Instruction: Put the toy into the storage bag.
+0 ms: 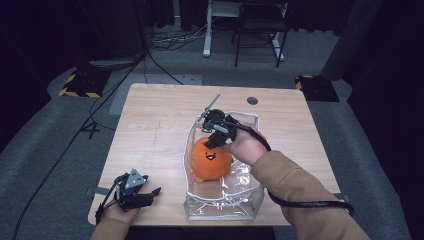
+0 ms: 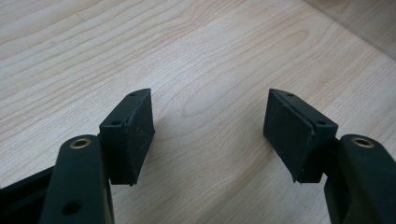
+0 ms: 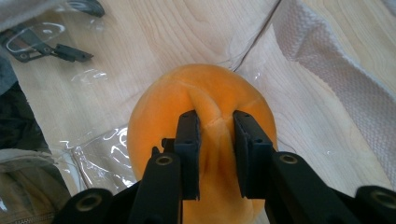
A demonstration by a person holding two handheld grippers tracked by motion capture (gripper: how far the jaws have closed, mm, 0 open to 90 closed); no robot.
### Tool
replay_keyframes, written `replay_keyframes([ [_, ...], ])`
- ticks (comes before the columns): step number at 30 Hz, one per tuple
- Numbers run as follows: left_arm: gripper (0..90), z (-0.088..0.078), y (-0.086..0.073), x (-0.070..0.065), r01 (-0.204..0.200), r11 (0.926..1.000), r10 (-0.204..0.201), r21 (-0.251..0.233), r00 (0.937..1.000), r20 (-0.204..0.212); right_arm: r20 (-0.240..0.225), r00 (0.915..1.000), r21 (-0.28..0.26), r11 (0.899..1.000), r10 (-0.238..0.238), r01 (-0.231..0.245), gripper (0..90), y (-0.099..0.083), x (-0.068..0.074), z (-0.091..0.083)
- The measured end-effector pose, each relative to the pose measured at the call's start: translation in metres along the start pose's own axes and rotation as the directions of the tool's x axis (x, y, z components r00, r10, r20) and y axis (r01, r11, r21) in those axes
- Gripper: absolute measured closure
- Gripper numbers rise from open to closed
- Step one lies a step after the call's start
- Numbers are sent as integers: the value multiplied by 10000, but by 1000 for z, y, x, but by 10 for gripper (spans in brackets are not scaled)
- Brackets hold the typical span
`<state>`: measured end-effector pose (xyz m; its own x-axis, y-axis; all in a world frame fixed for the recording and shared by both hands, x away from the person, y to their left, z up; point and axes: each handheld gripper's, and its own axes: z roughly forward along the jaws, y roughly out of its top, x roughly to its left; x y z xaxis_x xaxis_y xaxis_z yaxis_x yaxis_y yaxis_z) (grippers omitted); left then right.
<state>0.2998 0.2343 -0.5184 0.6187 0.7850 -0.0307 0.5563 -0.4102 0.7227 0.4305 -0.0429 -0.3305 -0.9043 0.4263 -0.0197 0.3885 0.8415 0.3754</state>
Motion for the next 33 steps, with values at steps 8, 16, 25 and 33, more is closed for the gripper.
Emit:
replay_keyframes([
  [8,339,0,0,0,-2,10000,2,-1,10000,-4,175,9996,282,9993,-235,230,729,3,4,6],
  [16,339,0,0,0,-1,10000,1,-3,10000,-8,250,9986,734,9963,-473,453,724,5,7,13],
  [25,338,0,0,0,-2,10000,2,-3,10000,-7,293,9982,1097,9928,-525,490,720,5,8,17],
  [33,338,0,0,0,1,10000,-1,-5,10000,0,241,9980,1361,9892,-589,551,712,5,8,20],
])
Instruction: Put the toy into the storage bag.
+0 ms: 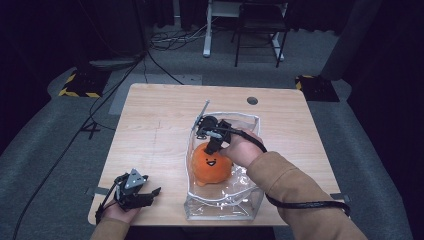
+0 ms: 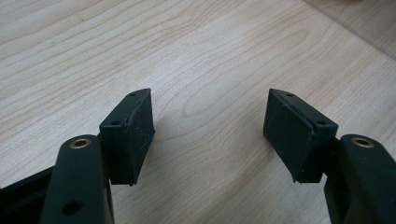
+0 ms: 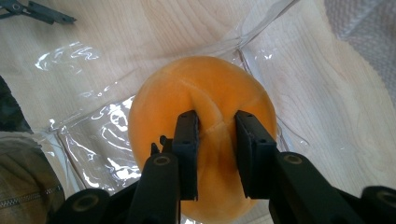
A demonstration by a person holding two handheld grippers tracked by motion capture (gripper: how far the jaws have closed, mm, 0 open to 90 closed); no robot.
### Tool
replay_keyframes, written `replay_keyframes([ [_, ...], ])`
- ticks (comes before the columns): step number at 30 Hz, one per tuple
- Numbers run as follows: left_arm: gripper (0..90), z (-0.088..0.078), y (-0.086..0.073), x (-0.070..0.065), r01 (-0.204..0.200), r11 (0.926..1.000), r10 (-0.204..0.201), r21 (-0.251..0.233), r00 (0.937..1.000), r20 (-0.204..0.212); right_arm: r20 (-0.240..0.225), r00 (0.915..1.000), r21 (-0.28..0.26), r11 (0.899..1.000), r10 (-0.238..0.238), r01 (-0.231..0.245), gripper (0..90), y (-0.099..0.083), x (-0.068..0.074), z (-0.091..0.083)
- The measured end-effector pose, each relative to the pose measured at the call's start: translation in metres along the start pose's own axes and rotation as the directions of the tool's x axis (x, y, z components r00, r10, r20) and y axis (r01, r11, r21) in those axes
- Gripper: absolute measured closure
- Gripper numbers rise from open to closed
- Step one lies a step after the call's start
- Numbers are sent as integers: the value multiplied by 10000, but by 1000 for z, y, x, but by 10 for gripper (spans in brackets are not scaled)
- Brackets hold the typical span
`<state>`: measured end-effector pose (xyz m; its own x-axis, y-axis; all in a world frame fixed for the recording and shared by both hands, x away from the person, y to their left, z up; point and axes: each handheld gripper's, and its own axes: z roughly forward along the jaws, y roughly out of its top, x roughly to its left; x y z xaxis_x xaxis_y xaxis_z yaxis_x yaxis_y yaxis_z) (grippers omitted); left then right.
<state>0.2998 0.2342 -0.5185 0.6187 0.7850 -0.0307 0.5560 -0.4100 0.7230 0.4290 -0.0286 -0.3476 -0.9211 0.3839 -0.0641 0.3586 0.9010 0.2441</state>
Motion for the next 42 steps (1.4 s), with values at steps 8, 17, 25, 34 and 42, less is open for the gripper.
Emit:
replay_keyframes([
  [8,339,0,0,0,-3,10000,3,1,10000,-5,-51,10000,50,10000,69,-69,675,0,0,0],
  [17,337,0,0,0,-33,10000,33,9,10000,18,-247,9994,45,9997,261,-260,627,-6,-4,-2],
  [25,337,0,0,0,-36,10000,36,10,10000,22,-384,9984,-458,9980,416,-434,598,-13,-5,-11],
  [34,337,0,0,0,-38,10000,38,5,10000,41,-441,9981,-1310,9902,436,-490,590,-19,-1,-32],
  [42,337,0,0,0,-8,10000,8,4,10000,48,-452,9953,-2086,9735,858,-934,591,-36,-8,-56],
])
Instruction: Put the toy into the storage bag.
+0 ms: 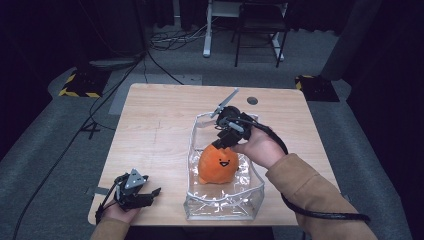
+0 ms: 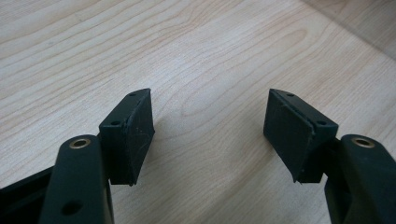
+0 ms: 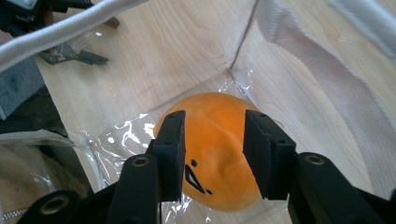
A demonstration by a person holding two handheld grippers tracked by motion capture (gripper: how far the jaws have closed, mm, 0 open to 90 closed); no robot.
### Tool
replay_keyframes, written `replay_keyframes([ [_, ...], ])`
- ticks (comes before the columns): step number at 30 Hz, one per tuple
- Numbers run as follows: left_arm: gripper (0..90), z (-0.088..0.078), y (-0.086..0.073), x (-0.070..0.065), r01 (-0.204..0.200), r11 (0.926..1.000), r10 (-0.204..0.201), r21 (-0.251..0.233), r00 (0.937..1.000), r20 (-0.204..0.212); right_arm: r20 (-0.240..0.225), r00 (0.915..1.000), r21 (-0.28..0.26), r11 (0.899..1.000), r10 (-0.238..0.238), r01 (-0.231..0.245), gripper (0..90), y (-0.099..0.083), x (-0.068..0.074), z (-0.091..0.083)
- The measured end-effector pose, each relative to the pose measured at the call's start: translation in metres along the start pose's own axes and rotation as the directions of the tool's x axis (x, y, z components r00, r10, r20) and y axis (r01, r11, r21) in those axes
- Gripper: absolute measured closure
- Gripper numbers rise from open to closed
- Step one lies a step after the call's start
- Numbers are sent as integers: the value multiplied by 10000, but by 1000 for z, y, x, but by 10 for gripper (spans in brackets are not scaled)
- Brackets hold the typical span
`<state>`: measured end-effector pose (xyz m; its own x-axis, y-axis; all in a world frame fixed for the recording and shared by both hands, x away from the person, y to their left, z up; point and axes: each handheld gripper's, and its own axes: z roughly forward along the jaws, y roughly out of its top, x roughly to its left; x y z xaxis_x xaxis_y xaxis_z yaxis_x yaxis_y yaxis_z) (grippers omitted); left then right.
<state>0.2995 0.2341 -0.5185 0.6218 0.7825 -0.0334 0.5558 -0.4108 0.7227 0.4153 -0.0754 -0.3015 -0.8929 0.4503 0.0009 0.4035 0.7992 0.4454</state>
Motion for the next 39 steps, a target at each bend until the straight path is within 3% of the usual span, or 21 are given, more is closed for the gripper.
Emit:
replay_keyframes([
  [13,335,2,2,7,-65,10000,65,11,9999,111,227,9955,-1022,9908,919,-891,587,-31,-19,-39],
  [19,333,3,3,9,-122,9999,122,-12,9999,104,384,9899,-1501,9802,1363,-1292,570,-49,-29,-55],
  [29,333,4,5,10,-116,9999,116,30,9999,32,758,9756,-2121,9593,2061,-1862,504,-82,-45,-80],
  [35,330,6,7,11,-102,9999,102,-2,9999,39,889,9628,-2545,9404,2552,-2258,462,-103,-55,-87],
  [39,330,6,6,11,-80,10000,80,-4,10000,15,979,9567,-2504,9371,2743,-2430,444,-118,-63,-86],
])
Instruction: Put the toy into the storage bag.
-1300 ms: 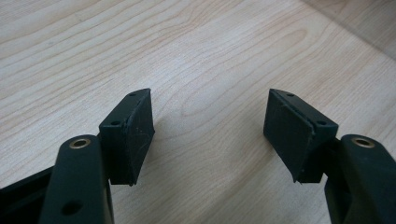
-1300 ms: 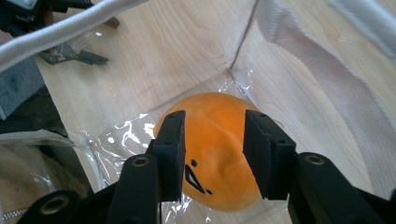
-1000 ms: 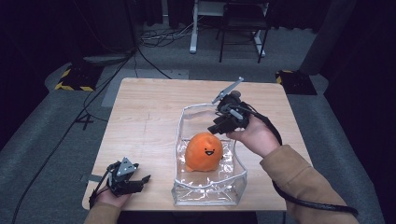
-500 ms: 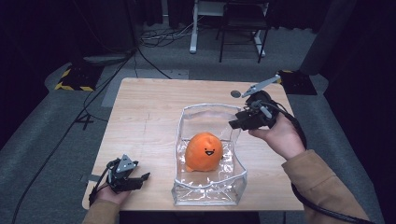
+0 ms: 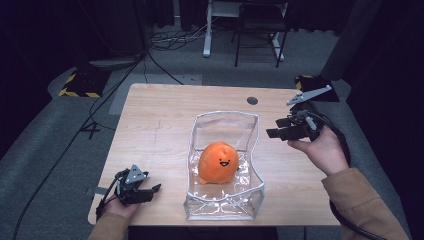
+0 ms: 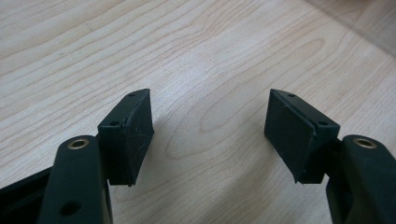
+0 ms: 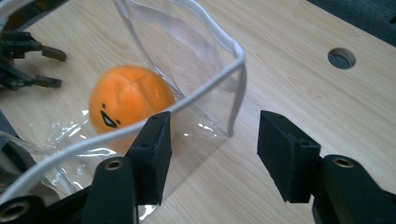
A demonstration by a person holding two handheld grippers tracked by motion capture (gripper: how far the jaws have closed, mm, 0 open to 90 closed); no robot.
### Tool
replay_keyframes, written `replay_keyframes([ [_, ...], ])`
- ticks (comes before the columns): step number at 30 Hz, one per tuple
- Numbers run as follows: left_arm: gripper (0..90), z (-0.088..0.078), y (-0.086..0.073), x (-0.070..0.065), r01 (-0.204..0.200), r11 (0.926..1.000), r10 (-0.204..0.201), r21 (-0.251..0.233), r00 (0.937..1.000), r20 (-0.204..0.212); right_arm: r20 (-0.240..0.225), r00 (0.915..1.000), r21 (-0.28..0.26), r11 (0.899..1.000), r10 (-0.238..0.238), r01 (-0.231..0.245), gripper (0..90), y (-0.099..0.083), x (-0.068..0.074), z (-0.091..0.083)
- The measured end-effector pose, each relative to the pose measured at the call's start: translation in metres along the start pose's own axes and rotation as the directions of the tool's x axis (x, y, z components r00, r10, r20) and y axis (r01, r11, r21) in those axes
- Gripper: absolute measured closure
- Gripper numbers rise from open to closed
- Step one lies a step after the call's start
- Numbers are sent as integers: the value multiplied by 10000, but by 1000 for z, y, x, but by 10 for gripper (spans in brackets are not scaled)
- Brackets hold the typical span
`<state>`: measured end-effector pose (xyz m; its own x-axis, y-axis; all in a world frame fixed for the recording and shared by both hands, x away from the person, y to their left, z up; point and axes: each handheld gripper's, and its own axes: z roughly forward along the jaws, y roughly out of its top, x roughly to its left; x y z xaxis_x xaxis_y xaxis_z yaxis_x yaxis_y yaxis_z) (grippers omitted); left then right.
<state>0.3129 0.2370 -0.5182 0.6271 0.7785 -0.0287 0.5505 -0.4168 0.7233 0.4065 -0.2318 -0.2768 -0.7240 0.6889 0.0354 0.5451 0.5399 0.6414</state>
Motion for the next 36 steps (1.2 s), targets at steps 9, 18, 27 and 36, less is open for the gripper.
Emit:
replay_keyframes([
  [9,330,0,0,0,35,10000,-35,16,10000,5,84,9999,-456,9989,115,-111,420,-27,-26,0],
  [18,329,0,0,0,-6,10000,6,25,10000,1,63,10000,-814,9967,67,-61,411,-58,-35,1],
  [27,330,0,0,0,38,10000,-38,-4,10000,8,303,9988,-1271,9913,374,-332,406,-98,-43,16],
  [36,329,0,0,0,45,10000,-45,10,10000,6,221,9948,-1232,9877,996,-962,403,-135,-49,38],
])
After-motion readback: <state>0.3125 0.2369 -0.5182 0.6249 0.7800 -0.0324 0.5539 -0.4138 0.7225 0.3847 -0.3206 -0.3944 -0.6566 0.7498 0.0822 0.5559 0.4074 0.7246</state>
